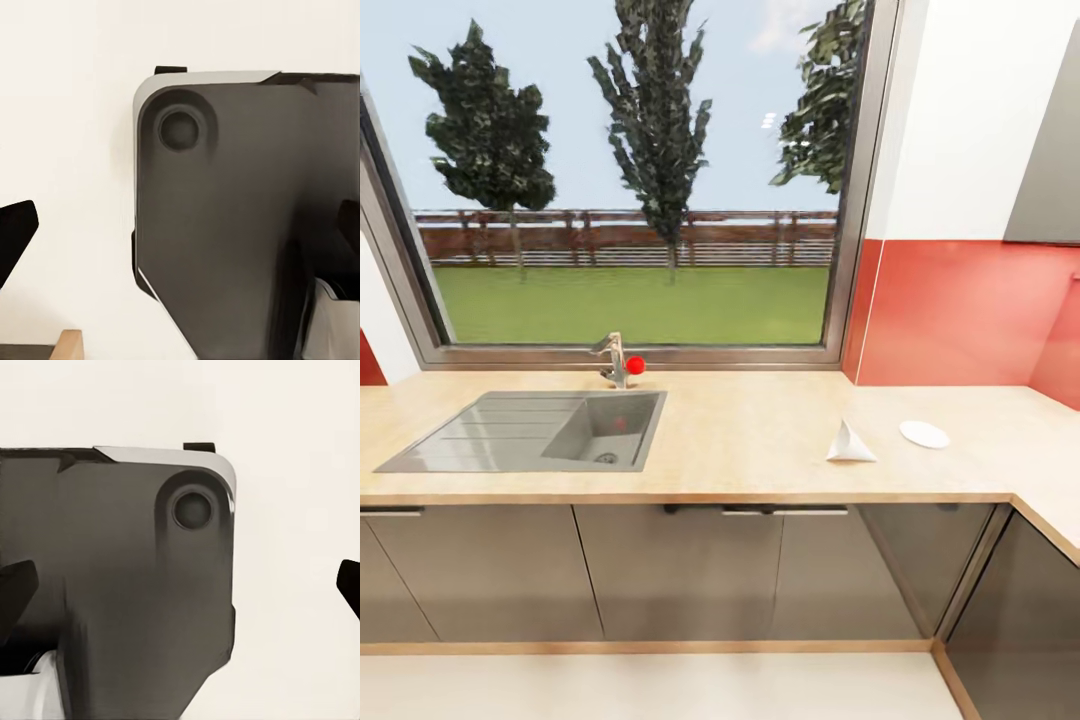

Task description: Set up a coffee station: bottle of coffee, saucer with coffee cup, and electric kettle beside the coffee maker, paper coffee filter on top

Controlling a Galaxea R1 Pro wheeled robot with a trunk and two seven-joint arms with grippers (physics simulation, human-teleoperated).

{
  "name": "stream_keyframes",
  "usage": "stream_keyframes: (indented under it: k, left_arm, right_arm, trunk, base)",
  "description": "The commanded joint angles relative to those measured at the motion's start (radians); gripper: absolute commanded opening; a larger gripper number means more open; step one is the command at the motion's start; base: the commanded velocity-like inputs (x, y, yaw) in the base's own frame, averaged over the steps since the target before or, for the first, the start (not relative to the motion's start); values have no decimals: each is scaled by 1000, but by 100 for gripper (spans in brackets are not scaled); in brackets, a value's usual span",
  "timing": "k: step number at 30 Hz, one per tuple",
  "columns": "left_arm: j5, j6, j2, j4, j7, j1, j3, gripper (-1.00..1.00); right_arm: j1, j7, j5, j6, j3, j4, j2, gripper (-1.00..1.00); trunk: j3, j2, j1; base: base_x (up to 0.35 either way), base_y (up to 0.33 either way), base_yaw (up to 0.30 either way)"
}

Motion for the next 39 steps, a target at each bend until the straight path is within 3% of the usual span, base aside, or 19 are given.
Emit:
stream_keyframes:
  k: [1,39]
  left_arm:
    - [9,-2,0,0,0,0,-5,100]
    - [7,0,2,-2,0,-1,-5,100]
  right_arm:
    - [0,1,-1,-2,-1,-1,-1,100]
    - [0,1,-1,-2,-1,-1,-2,100]
  trunk:
    - [2,6,-4]
    - [121,272,-149]
  base:
    - [0,0,0]
    - [0,0,0]
